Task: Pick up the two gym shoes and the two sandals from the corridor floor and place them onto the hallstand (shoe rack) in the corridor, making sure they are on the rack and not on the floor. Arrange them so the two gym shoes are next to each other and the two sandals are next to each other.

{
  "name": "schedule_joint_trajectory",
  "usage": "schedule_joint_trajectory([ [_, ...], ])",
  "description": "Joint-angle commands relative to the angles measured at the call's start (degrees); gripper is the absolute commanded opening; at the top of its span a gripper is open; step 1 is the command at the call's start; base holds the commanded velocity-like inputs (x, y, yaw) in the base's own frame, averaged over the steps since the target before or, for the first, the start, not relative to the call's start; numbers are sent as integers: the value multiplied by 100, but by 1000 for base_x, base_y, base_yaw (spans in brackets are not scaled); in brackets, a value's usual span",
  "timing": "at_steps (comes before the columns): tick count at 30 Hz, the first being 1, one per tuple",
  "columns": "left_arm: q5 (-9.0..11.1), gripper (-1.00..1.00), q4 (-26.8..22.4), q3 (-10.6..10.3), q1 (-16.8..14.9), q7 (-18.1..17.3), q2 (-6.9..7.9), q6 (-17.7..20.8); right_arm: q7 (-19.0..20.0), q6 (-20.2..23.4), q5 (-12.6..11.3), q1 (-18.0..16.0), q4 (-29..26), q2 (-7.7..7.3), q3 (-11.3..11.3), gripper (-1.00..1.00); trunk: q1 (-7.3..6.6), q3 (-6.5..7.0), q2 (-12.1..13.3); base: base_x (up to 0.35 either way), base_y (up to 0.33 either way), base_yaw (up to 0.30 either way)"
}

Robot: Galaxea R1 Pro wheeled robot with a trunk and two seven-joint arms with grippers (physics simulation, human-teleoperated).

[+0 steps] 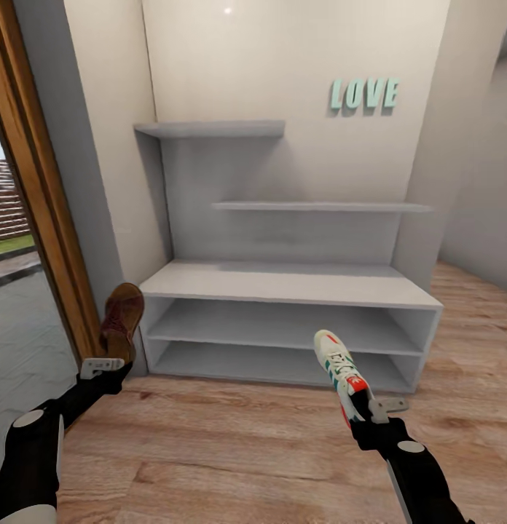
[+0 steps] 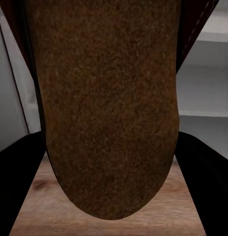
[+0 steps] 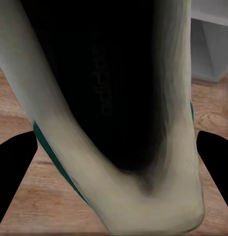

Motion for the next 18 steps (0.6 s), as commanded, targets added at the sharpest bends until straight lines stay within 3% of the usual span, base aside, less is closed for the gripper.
schedule_joint_trajectory([
  [1,-11,-100,-9,13,-6,-41,-3,44,53,24,58,-6,-7,5,-14,-100,-2,-6,-3,-28,0,-180],
  [3,-16,-100,75,4,-6,-24,-3,49,50,25,58,-4,-18,-6,-128,-100,-2,-6,-3,-7,0,-180],
  [5,-26,-100,205,-35,-6,15,-3,57,50,25,56,-4,-22,-8,-424,-100,-2,-6,-3,-2,0,-68],
  [8,-39,-100,294,-176,-6,193,-3,126,55,24,52,-4,-24,-5,-1077,-100,-2,-6,-3,-1,0,-23],
  [10,-123,-100,317,-369,-6,433,-3,402,57,27,51,-6,-26,-4,-1574,-100,-2,-6,-3,0,0,-7],
  [12,-224,-100,327,-680,-6,774,-3,825,72,31,50,-5,-30,-7,-2109,-100,-2,-6,-3,0,0,-3],
  [13,-264,-100,326,-989,-6,1052,-3,1107,82,35,47,-4,-32,-18,-2518,-100,-2,-6,-3,0,0,-1],
  [14,-270,-100,326,-1098,-6,1141,-3,1182,84,36,46,-4,-32,-22,-2661,-100,-2,-6,-3,0,0,0],
  [16,-286,-100,325,-1510,-6,1413,-3,1373,95,48,43,-7,-29,-32,-3309,-100,-2,-6,-3,0,0,0],
  [18,-294,-100,325,-1955,-6,1583,-37,1502,103,62,41,-5,-16,-51,-4435,-100,-2,-6,-3,0,0,0],
])
